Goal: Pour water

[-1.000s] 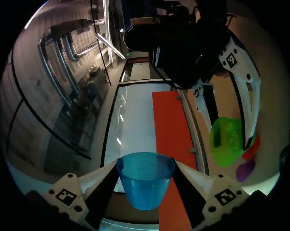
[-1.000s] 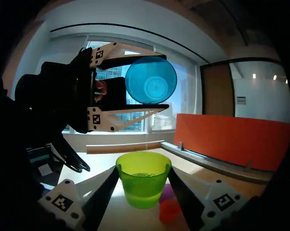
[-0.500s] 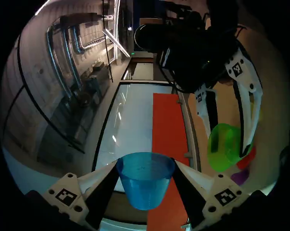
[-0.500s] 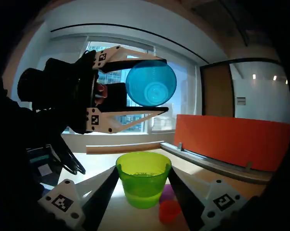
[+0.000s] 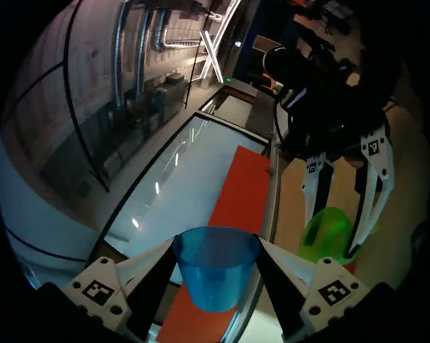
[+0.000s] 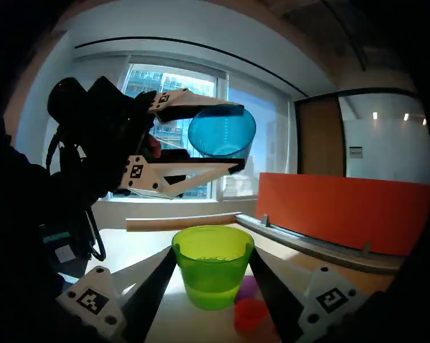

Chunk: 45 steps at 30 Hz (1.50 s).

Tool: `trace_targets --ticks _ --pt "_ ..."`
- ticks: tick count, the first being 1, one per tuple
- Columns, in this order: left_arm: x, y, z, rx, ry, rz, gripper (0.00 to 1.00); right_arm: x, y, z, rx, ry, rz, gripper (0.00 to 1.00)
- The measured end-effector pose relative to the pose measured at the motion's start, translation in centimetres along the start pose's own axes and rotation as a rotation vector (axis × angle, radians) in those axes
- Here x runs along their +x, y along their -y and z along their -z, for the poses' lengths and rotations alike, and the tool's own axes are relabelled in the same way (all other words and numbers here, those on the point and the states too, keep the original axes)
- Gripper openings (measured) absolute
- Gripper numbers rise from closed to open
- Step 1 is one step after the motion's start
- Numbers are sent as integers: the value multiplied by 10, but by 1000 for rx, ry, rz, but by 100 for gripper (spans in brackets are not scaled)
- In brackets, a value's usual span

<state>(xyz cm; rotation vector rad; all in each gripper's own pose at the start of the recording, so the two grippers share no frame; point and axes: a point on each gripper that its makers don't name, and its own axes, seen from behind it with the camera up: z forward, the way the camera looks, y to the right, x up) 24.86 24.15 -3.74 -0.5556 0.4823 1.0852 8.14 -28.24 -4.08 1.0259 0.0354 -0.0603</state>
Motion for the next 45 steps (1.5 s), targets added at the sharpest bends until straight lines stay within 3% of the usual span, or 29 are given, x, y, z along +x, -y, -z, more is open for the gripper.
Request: trace_targets --ticks 24,33,45 --pt "-32 -6 5 -32 -20 690 88 11 4 7 -16 -18 3 90" --pt "-45 -14 4 -39 3 814 88 13 6 7 -18 -20 3 89" --pt "-65 -23 10 -38 24 893 88 15 -1 14 -40 -18 -8 90"
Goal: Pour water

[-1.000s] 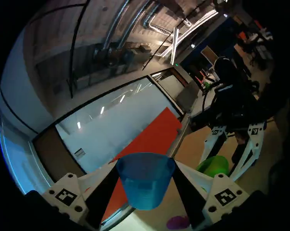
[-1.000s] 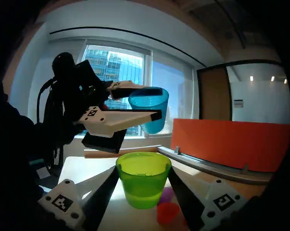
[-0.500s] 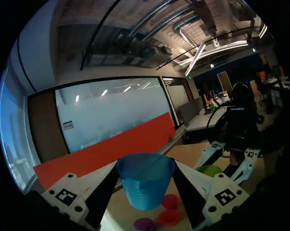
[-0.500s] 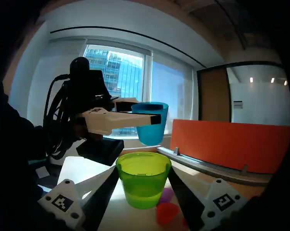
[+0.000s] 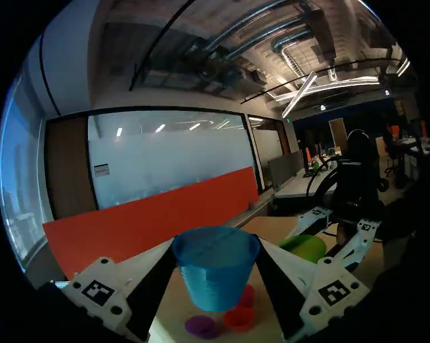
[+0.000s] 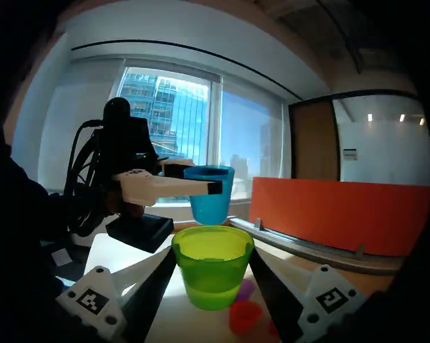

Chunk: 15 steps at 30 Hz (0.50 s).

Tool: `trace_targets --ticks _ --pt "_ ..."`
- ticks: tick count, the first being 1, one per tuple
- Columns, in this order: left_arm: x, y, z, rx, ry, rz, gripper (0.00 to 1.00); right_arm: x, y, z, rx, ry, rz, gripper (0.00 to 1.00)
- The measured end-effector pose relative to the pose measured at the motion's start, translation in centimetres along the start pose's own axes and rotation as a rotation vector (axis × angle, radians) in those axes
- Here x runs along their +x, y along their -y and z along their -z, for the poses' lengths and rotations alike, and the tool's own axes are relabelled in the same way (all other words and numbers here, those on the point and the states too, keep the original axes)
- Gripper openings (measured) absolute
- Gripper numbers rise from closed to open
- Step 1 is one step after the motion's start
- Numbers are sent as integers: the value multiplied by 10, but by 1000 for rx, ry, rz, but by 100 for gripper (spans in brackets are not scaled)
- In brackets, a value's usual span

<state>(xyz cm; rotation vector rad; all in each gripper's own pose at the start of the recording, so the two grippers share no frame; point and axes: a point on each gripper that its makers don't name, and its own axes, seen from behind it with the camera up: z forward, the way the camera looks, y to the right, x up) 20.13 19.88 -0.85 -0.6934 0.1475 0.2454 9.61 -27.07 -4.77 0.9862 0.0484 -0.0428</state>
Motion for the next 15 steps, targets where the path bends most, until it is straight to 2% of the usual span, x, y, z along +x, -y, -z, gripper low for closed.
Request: trace_targets --ticks 8,15 --pt "-24 7 8 16 32 38 88 -2 -15 10 -39 11 -2 90" --pt "-43 6 13 15 61 54 88 -5 -31 25 -86 21 1 90"
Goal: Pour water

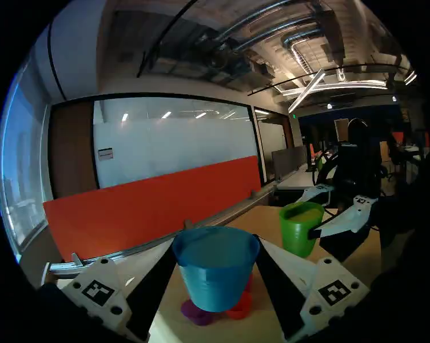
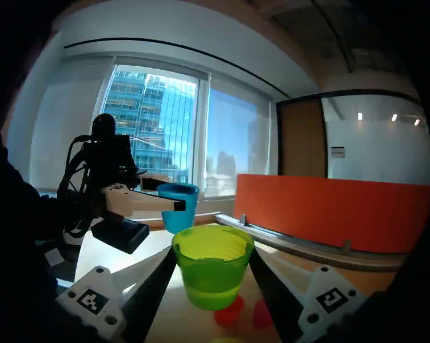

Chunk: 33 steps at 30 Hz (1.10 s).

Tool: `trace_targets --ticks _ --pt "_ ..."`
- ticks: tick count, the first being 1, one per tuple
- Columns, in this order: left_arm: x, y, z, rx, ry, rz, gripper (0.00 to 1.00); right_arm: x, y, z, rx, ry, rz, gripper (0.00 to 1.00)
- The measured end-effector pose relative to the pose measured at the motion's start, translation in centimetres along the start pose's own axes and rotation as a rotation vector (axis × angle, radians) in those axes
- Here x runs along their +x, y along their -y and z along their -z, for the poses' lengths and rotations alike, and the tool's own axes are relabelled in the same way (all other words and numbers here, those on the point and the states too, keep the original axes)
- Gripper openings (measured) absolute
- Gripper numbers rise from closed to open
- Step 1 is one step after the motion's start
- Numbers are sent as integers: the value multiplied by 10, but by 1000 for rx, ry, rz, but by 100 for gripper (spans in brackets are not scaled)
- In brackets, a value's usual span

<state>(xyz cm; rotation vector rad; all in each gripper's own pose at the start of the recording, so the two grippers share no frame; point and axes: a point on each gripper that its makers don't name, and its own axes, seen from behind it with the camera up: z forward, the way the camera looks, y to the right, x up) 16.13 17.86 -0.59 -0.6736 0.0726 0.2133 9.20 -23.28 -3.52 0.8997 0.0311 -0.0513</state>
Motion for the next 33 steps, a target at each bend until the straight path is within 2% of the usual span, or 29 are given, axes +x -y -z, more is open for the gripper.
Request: trace_targets --ticks 5,20,26,33 --pt "-17 -3 1 -6 25 12 89 -4 -15 10 -40 6 -1 90" --pt "-61 -3 -5 -9 111 35 89 -14 -52 26 -126 24 -3 90" --pt "-81 -7 -7 -13 160 20 89 -24 -62 27 -146 50 -8 90" --pt "-109 -19 -12 -49 247 -14 89 -41 -72 26 -159 96 -14 90"
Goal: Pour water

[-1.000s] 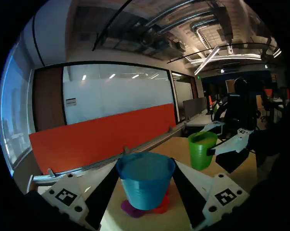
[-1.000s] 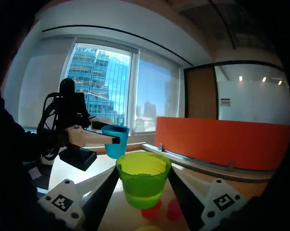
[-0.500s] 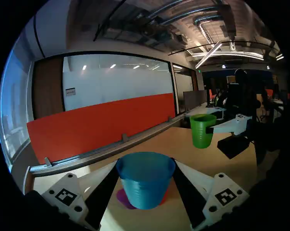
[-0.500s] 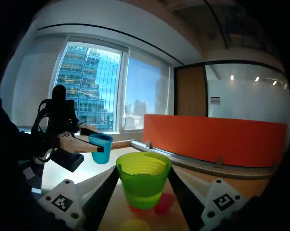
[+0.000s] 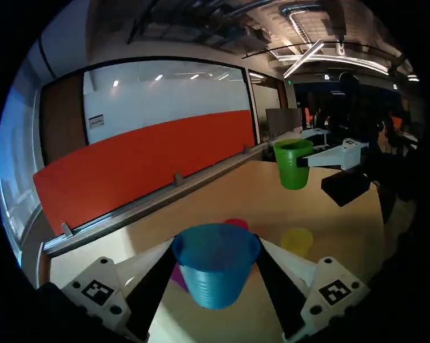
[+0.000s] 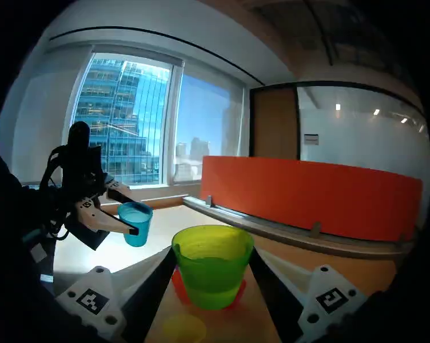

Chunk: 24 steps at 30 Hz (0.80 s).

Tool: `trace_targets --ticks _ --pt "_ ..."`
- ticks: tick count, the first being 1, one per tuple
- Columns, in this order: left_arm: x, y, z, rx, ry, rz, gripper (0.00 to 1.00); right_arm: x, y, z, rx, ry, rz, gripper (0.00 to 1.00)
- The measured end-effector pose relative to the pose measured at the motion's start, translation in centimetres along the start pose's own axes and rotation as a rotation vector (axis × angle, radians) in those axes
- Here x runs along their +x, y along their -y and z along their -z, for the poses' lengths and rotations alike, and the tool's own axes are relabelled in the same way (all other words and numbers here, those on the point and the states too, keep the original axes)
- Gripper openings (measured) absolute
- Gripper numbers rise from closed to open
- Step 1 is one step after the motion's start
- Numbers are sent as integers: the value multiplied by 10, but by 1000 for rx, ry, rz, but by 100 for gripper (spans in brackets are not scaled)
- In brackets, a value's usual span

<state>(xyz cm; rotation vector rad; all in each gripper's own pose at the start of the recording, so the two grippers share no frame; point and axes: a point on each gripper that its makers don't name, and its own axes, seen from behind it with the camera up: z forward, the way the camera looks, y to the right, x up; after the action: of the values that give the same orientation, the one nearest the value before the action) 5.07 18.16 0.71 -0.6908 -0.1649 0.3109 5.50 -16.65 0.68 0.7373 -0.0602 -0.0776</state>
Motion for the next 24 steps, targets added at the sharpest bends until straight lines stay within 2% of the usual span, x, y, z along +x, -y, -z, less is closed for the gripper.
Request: trace_targets --ticks 5,11,24 --pt "-16 -4 -8 -16 53 -15 89 -13 -8 -2 -4 36 -18 90" --pt "-33 -3 -13 -26 113 -21 89 -31 -19 -6 -11 83 -25 90" --pt "-79 -5 -21 -62 258 -44 89 -82 -37 -9 -1 230 -21 90"
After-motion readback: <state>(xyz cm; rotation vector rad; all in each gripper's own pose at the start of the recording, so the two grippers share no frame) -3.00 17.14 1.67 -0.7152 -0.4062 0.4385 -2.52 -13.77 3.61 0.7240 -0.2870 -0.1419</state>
